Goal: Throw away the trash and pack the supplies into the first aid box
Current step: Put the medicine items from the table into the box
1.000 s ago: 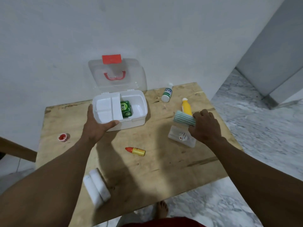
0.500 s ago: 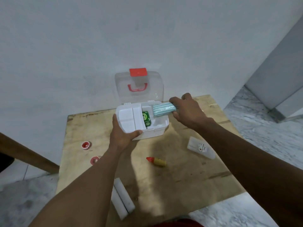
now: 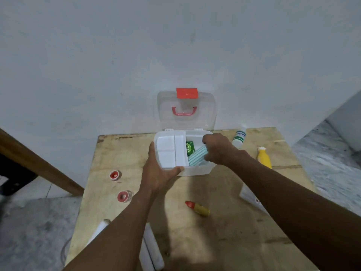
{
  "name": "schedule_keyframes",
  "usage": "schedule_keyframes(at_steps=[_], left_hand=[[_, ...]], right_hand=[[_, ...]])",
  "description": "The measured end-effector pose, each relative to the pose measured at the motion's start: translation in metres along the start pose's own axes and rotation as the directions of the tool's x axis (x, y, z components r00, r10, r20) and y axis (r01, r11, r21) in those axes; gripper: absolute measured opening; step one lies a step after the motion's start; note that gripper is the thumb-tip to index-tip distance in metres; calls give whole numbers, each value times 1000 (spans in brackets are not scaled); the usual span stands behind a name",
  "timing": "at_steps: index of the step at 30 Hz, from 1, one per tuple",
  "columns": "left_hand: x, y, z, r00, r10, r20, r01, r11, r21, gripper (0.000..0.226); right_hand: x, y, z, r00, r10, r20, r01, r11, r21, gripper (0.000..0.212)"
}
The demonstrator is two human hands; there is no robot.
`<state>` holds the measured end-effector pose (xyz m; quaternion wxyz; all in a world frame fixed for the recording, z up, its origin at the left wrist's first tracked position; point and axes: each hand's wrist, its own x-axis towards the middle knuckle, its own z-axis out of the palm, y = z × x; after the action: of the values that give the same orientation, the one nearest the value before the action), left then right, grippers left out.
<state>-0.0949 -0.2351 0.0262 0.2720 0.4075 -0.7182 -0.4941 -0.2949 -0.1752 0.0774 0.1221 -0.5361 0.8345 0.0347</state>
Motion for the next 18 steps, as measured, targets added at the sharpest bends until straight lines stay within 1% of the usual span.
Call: schedule_keyframes(at_steps=[3, 6, 9, 14, 18], left_hand=[[-2, 4, 1, 1000, 23, -5, -23, 1000, -1, 88], [-1, 5, 2, 999, 32, -7, -32, 999, -1, 89], [1, 0, 3, 999, 35, -14, -35, 999, 13, 92], [4, -8, 4, 1000, 21, -17, -20, 999, 34, 96], [5, -10, 5, 1000, 19, -17, -18, 1000, 26, 95]], right_hand=[[2, 1, 8, 999, 27, 35, -30, 994, 106, 47], [5, 1, 17, 997, 44, 58, -55, 978, 202, 50], [7, -5, 22, 996, 49, 78, -67, 965, 253, 51], [12, -12, 34, 990, 100, 104, -132, 919, 371, 45], [18, -15, 37, 986, 108, 129, -155, 884, 442, 44]])
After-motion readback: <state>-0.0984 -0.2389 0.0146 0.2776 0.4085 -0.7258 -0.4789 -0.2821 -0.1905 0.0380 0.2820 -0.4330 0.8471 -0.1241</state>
